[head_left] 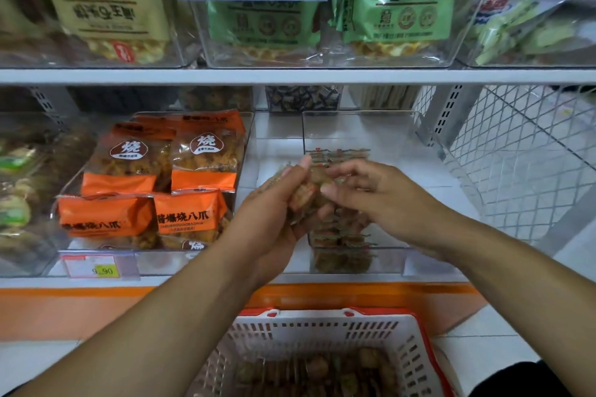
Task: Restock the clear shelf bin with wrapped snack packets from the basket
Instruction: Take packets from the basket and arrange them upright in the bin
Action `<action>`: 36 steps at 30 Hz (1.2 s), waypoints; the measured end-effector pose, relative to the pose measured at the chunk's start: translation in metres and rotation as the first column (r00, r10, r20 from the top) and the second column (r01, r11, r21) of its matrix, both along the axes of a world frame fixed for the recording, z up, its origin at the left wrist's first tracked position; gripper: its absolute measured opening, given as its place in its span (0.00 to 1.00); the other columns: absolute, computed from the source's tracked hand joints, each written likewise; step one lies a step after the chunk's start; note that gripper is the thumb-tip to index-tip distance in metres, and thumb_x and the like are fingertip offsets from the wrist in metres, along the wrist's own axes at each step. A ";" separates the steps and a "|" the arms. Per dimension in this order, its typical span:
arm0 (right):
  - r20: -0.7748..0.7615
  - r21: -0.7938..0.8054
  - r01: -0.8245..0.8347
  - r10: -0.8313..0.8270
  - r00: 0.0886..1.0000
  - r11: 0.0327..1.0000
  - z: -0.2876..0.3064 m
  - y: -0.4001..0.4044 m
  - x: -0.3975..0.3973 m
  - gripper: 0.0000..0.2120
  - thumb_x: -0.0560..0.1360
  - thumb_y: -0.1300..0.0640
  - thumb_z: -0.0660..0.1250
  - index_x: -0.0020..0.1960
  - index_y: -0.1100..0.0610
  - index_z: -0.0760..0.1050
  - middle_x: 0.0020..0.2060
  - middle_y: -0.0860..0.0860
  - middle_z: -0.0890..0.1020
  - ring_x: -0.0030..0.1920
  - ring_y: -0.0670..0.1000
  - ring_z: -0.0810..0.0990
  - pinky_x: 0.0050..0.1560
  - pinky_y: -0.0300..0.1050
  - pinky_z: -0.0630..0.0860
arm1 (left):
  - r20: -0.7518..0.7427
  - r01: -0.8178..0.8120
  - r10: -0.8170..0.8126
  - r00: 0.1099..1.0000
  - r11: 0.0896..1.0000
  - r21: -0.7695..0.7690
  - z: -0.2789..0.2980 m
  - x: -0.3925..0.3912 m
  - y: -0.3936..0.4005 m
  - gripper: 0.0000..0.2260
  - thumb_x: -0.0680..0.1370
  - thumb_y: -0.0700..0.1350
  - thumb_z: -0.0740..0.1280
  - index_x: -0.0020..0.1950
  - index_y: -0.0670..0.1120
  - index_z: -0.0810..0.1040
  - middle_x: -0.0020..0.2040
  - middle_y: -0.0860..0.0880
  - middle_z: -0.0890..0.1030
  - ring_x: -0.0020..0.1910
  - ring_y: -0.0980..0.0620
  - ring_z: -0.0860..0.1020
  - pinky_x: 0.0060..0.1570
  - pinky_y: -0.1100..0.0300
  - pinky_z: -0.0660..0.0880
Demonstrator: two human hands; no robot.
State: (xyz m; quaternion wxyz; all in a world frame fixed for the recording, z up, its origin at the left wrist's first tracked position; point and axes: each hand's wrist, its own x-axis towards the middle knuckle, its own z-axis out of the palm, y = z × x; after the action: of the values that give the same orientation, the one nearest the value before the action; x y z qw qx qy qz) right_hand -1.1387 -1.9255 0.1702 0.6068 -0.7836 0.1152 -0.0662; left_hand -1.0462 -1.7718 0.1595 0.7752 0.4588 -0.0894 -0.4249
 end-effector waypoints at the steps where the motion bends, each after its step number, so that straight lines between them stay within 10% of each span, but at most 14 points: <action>1: -0.006 0.047 0.001 0.000 1.000 0.999 0.000 0.005 -0.004 0.14 0.72 0.48 0.74 0.57 0.47 0.80 0.42 0.50 0.86 0.41 0.49 0.85 0.38 0.38 0.78 | 0.009 0.010 -0.010 1.000 1.000 0.006 0.000 0.000 0.001 0.10 0.73 0.54 0.74 0.47 0.48 0.89 0.51 0.46 0.87 0.48 0.52 0.86 0.42 0.61 0.82; 9: -0.069 0.080 0.211 -0.206 0.976 0.974 0.002 0.011 -0.014 0.07 0.77 0.63 0.71 0.55 0.58 0.82 0.49 0.57 0.84 0.40 0.47 0.84 0.36 0.38 0.78 | 0.084 -0.076 0.064 0.994 0.986 0.150 0.000 -0.011 0.010 0.14 0.71 0.55 0.76 0.49 0.47 0.88 0.50 0.47 0.88 0.48 0.52 0.87 0.40 0.57 0.83; 15: -0.081 0.579 0.152 -0.130 0.988 0.801 0.009 0.009 -0.012 0.14 0.75 0.67 0.69 0.60 0.64 0.77 0.43 0.60 0.85 0.37 0.53 0.83 0.35 0.44 0.82 | -0.005 -0.140 0.142 0.990 0.978 0.152 -0.004 -0.015 0.015 0.15 0.77 0.51 0.73 0.50 0.38 0.83 0.51 0.43 0.80 0.48 0.47 0.83 0.43 0.58 0.83; 25: -0.193 0.490 0.131 -0.039 0.980 0.862 0.001 0.015 -0.014 0.17 0.73 0.63 0.73 0.61 0.61 0.80 0.56 0.60 0.85 0.49 0.53 0.83 0.36 0.40 0.80 | -0.004 -0.038 0.038 0.999 0.999 0.038 -0.002 -0.016 0.017 0.13 0.83 0.44 0.61 0.56 0.42 0.84 0.58 0.42 0.85 0.56 0.43 0.81 0.66 0.47 0.75; 30: -0.174 0.528 0.059 0.040 0.984 0.847 -0.001 0.015 -0.015 0.22 0.69 0.61 0.74 0.63 0.61 0.79 0.58 0.61 0.84 0.60 0.59 0.83 0.52 0.50 0.83 | 0.101 -0.033 0.026 0.995 0.997 0.073 0.002 -0.021 0.017 0.15 0.84 0.47 0.60 0.66 0.43 0.80 0.59 0.43 0.85 0.55 0.49 0.83 0.61 0.54 0.76; 36: -0.024 0.498 0.018 -0.007 1.000 0.867 0.002 0.012 -0.017 0.22 0.65 0.63 0.77 0.58 0.55 0.82 0.53 0.58 0.86 0.51 0.55 0.86 0.47 0.47 0.84 | 0.067 -0.177 0.171 0.983 0.978 0.106 0.001 -0.013 0.020 0.13 0.83 0.48 0.64 0.63 0.44 0.81 0.56 0.44 0.86 0.54 0.46 0.85 0.53 0.50 0.83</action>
State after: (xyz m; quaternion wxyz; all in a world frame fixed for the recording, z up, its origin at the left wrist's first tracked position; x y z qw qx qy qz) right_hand -1.1553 -1.9136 0.1721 0.7865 -0.6007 0.1400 -0.0299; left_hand -1.0595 -1.7519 0.1600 0.7797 0.5194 -0.0472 -0.3465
